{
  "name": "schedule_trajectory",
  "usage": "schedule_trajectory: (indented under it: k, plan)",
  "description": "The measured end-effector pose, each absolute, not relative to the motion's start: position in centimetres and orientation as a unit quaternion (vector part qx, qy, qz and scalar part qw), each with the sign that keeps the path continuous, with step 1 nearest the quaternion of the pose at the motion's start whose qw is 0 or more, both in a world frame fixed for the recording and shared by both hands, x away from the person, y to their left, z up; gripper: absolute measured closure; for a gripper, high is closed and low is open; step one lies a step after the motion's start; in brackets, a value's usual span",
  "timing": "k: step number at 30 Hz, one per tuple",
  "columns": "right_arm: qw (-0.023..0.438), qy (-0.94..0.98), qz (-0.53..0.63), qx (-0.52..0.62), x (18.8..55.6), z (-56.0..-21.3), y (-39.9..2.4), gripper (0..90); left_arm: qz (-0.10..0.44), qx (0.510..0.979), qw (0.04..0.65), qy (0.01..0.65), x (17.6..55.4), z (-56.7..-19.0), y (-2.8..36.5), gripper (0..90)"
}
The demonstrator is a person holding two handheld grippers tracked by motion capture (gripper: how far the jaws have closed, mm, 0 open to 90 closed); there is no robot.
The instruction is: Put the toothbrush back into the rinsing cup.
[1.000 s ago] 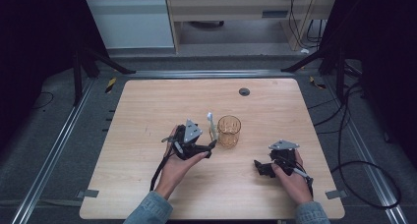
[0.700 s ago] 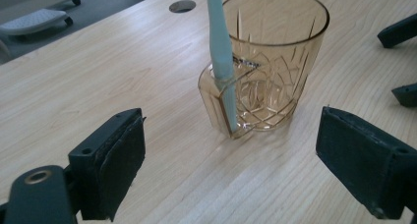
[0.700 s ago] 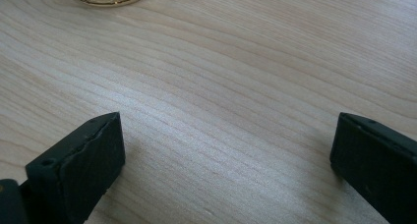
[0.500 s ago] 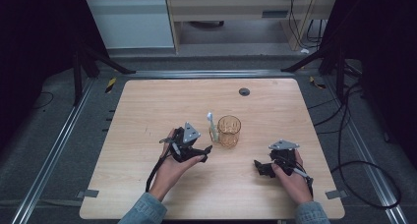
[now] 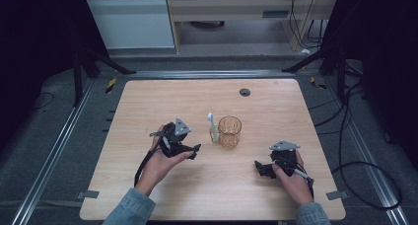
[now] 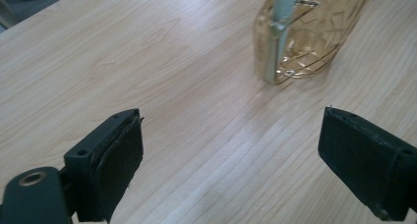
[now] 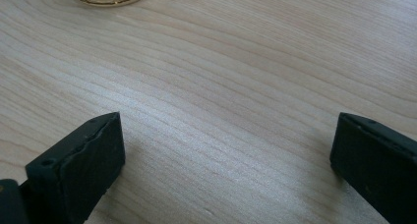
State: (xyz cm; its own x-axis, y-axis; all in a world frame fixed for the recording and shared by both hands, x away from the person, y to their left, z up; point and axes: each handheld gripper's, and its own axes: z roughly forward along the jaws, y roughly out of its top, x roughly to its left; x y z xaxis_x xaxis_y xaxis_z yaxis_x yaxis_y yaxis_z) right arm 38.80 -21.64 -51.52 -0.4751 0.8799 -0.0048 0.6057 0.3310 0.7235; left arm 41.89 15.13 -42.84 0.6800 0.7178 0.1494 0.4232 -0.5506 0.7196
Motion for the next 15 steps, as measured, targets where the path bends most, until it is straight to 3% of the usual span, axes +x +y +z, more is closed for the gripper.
schedule_trajectory:
  k: [15]
  plan:
    - [0.203, 0.79, 0.337, 0.47, 38.8, -51.5, -21.6, 0.4, 0.235, 0.835, 0.322, 0.379, 42.8, -43.3, 19.8, 9.0]
